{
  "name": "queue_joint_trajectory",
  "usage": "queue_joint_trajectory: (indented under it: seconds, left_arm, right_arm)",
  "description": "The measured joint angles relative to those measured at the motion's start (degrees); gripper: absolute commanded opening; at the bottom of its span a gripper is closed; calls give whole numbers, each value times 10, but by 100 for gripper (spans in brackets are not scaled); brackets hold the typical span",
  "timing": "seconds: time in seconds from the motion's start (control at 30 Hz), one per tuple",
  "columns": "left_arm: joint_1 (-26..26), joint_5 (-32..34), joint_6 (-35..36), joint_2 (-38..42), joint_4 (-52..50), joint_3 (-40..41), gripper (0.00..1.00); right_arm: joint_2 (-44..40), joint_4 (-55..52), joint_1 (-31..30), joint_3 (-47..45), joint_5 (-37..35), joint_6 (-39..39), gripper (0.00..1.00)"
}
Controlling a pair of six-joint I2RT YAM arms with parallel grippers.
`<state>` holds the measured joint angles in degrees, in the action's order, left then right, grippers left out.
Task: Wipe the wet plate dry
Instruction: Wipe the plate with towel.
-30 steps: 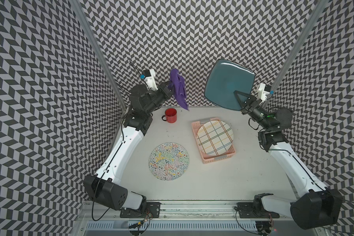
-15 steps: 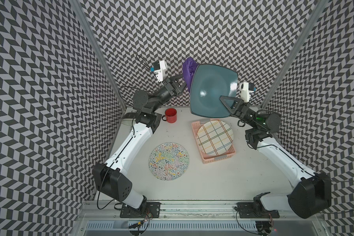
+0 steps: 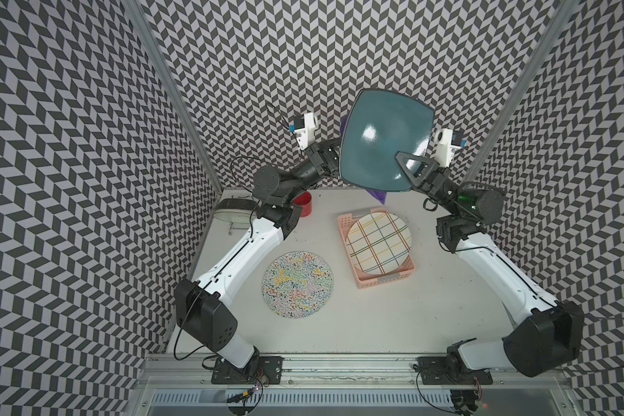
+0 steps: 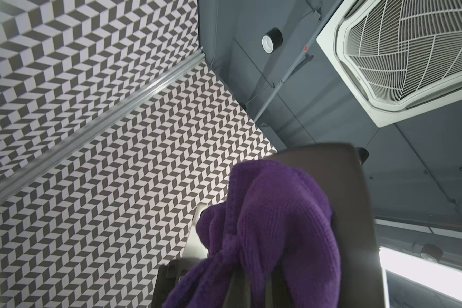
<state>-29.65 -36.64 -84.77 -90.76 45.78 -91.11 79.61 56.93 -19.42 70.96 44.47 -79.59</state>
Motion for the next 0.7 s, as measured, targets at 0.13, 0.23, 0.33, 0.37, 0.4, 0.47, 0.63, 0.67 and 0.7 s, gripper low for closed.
queue_joint_trajectory:
  seconds: [0.13, 0.23, 0.33, 0.37, 0.4, 0.47, 0.63, 0.67, 0.7]
  left_arm:
    - [-17, 10, -9, -1, 10, -1, 0]
    - [-44, 13, -11, -3, 23, -1, 0]
    - [-73, 27, 1, -3, 25, 0, 0]
    - [-75, 30, 11, 0, 22, 2, 0]
    - [-76, 30, 25, 6, 11, 7, 0]
    - [-75, 35, 66, 24, -39, 16, 0]
    - [-71, 69, 210, 85, -234, 31, 0]
    - [-71, 79, 240, 99, -275, 33, 0]
    - [-71, 90, 268, 110, -310, 33, 0]
  right_arm:
    - [-7, -28, -60, -8, 1, 43, 0]
    - [-4, -40, -58, 32, 8, 52, 0]
    - [17, -37, -31, 97, 10, 46, 0]
    - [21, -34, -19, 110, 9, 42, 0]
    - [24, -30, -6, 118, 6, 36, 0]
    - [26, -24, 21, 120, 2, 24, 0]
    - [7, -26, 64, 70, -17, 10, 0]
    - [1, -36, 69, 58, -27, 14, 0]
    - [-4, -52, 73, 50, -38, 21, 0]
